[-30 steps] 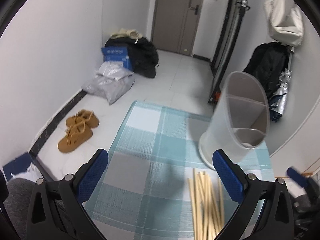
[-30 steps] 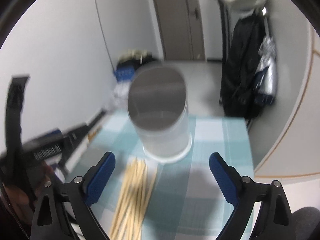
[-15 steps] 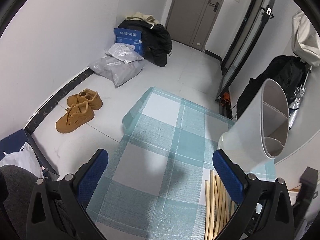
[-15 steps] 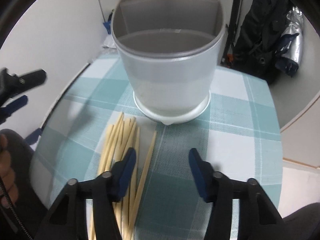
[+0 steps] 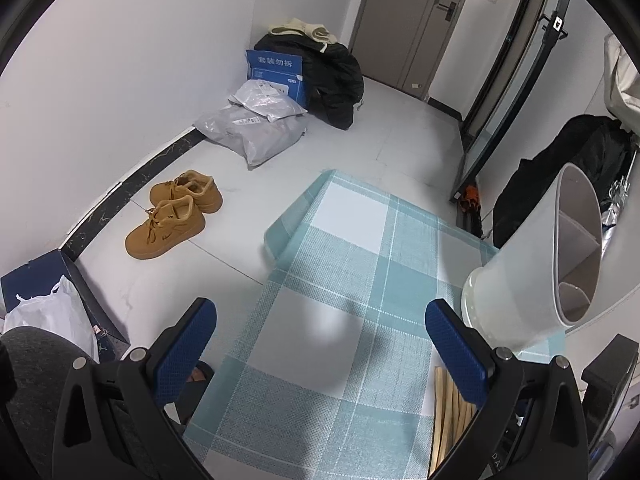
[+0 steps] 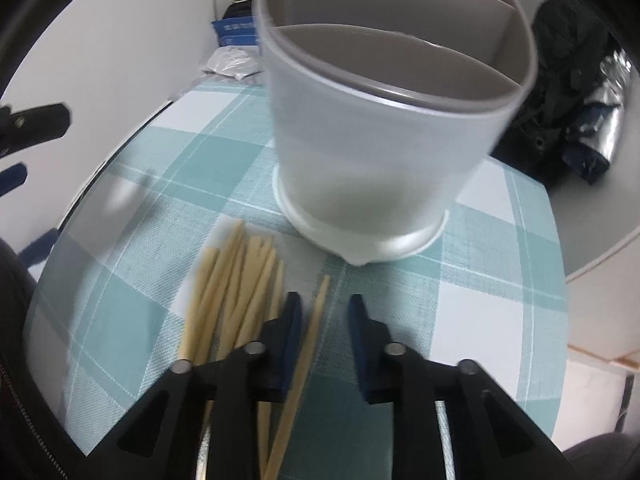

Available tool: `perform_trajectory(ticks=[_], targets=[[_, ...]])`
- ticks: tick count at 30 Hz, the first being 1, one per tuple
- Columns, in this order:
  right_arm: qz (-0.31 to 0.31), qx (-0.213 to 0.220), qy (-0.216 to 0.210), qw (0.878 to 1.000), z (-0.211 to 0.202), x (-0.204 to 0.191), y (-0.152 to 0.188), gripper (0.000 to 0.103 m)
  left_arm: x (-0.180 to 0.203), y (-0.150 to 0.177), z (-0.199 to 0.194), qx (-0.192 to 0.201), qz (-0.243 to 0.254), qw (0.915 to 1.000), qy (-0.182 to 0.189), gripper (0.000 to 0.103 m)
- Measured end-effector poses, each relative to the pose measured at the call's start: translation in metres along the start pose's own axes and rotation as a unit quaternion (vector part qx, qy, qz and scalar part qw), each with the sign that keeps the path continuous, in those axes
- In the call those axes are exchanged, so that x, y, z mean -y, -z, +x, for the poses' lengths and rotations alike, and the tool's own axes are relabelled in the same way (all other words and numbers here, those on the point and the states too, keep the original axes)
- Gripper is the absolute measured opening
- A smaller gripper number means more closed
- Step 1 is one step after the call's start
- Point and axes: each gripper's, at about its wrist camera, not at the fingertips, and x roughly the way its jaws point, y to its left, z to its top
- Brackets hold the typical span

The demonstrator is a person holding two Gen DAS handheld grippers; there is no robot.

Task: Organize utensils
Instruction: 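Lower the right gripper onto the chopsticks and pinch one chopstick, then lift the chopstick with the right gripper and carry it over the holder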

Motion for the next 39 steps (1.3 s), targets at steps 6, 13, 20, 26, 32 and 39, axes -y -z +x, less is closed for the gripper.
perform_trajectory(ticks=[6,13,20,26,32,39], targets=[[0.033,0.005,-0.038,0.999,-0.003,0.016,0.005,0.005,0.006,0.006,0.009,-0.02,0.026,0.9994,-0.013,0.102],[0.13,0.047,-0.102,0.985,-0.029,0.068,0.016,0.005,0.02,0.024,0.024,-0.108,0.052,0.9927,0.017,0.102],[0.178,0.102,-0.161,0.965,-0.062,0.106,0.03,0.005,0.046,0.042,0.028,-0.14,0.105,0.9845,0.0,0.102],[0.219,0.136,-0.203,0.944,-0.08,0.134,0.033,0.005,0.055,0.051,0.036,-0.165,0.124,0.9784,-0.015,0.102],[0.23,0.164,-0.213,0.935,-0.089,0.139,0.039,0.005,0.059,0.051,0.044,-0.175,0.13,0.9754,-0.033,0.101],[0.247,0.178,-0.22,0.927,-0.087,0.154,0.044,0.005,0.065,0.052,0.047,-0.172,0.132,0.9749,-0.052,0.093]])
